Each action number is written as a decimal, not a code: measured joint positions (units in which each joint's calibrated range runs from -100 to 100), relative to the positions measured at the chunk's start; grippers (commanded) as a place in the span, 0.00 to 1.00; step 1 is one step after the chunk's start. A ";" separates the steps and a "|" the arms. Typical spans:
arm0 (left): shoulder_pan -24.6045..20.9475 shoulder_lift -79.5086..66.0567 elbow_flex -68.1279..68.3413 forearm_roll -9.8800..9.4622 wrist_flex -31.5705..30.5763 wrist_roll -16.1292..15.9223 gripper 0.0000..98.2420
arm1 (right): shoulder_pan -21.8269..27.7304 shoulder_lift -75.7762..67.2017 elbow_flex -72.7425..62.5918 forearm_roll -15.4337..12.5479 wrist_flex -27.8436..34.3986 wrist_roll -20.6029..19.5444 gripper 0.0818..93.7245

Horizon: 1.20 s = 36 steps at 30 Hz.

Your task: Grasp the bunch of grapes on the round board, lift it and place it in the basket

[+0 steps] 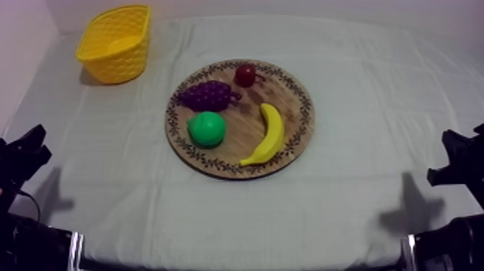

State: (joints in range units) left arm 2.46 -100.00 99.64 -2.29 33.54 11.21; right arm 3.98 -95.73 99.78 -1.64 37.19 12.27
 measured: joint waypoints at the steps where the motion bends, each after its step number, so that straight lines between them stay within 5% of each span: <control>1: 0.00 0.00 0.00 0.00 0.00 0.00 0.00 | 0.00 0.00 0.00 0.00 0.00 0.00 0.00; 25: 0.07 0.49 0.02 0.25 -0.44 -1.54 0.00 | 0.00 0.00 0.00 0.00 0.00 0.00 0.00; 31: 0.37 5.93 -4.33 4.59 -8.03 -6.96 0.00 | 0.00 0.00 0.00 0.00 0.00 0.00 0.00; 36: 1.32 14.70 -14.08 5.40 -7.61 -9.54 0.00 | 0.00 0.00 0.00 0.00 0.00 0.00 0.00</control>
State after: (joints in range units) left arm 3.78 -85.30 85.56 3.12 25.93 1.67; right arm 3.98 -95.73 99.78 -1.64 37.19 12.27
